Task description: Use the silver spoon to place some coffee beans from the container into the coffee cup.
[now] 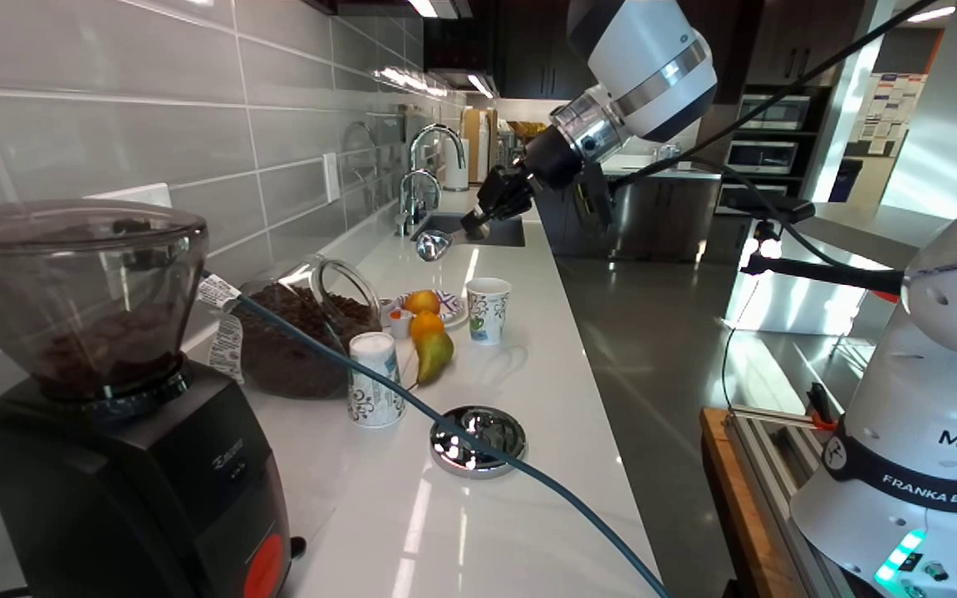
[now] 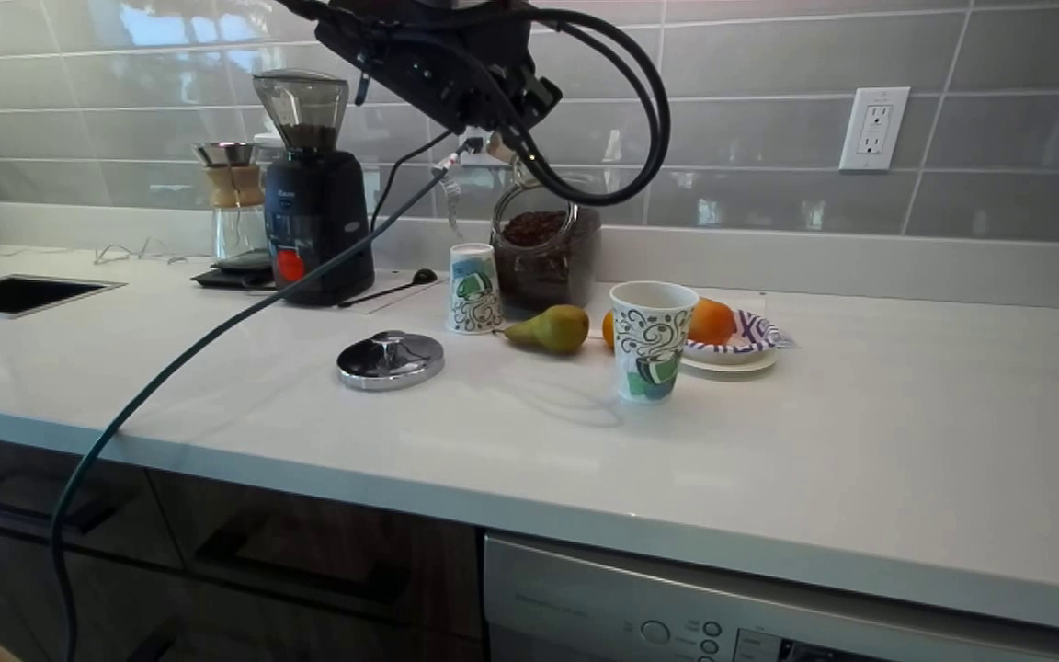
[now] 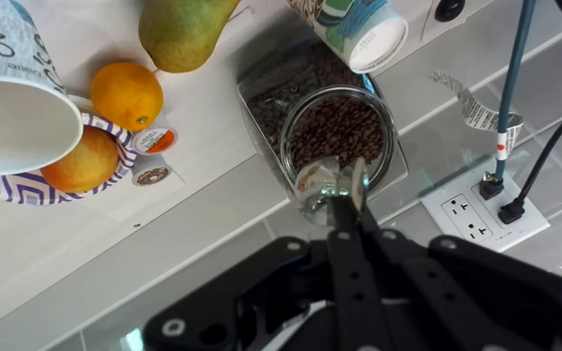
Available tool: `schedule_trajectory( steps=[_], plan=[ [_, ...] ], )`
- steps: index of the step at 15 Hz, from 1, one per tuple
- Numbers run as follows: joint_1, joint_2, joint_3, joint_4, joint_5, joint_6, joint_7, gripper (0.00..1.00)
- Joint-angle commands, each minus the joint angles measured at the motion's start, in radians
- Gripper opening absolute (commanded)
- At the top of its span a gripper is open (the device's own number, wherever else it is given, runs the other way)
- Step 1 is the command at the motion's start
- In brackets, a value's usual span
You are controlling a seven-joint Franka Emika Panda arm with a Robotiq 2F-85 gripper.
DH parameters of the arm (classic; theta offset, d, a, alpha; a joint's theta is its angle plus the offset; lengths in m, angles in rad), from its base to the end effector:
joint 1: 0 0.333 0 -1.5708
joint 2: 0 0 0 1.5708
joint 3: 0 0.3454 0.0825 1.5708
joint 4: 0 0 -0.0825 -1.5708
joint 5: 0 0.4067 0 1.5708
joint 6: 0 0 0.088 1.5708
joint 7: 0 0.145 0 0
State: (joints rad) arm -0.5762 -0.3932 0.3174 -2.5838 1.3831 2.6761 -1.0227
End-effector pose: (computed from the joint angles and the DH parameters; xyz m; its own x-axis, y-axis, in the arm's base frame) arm 0.4440 -0.1326 0.4112 0.6475 -0.4203 0.6357 -0.1666 -0.8921 -0.4200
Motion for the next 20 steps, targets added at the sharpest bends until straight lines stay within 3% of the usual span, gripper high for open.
schedule_trajectory(
  steps=[1,2,3,5,6,7,8,9,11,12,20],
  plan=[
    [0.155,0.082,-0.157,0.070,-0.146,0.025,0.145,0.01],
    [0.174,0.098,-0.186,0.089,-0.178,0.013,0.174,0.01],
    [0.073,0.099,-0.096,0.107,-0.154,-0.032,0.175,0.01],
    [0.096,0.134,-0.119,0.144,-0.165,-0.050,0.206,0.01],
    [0.230,0.150,-0.241,0.152,-0.213,-0.023,0.244,0.01],
    [0.247,0.164,-0.254,0.166,-0.223,-0.027,0.261,0.01],
    [0.169,0.178,-0.175,0.185,-0.202,-0.062,0.265,0.01],
    [0.297,0.194,-0.289,0.194,-0.237,-0.037,0.297,0.01],
    [0.331,0.221,-0.316,0.214,-0.258,-0.041,0.337,0.01],
    [0.278,0.240,-0.261,0.230,-0.248,-0.056,0.345,0.01],
    [0.298,0.365,-0.240,0.317,-0.272,-0.037,0.435,0.01]
  ],
)
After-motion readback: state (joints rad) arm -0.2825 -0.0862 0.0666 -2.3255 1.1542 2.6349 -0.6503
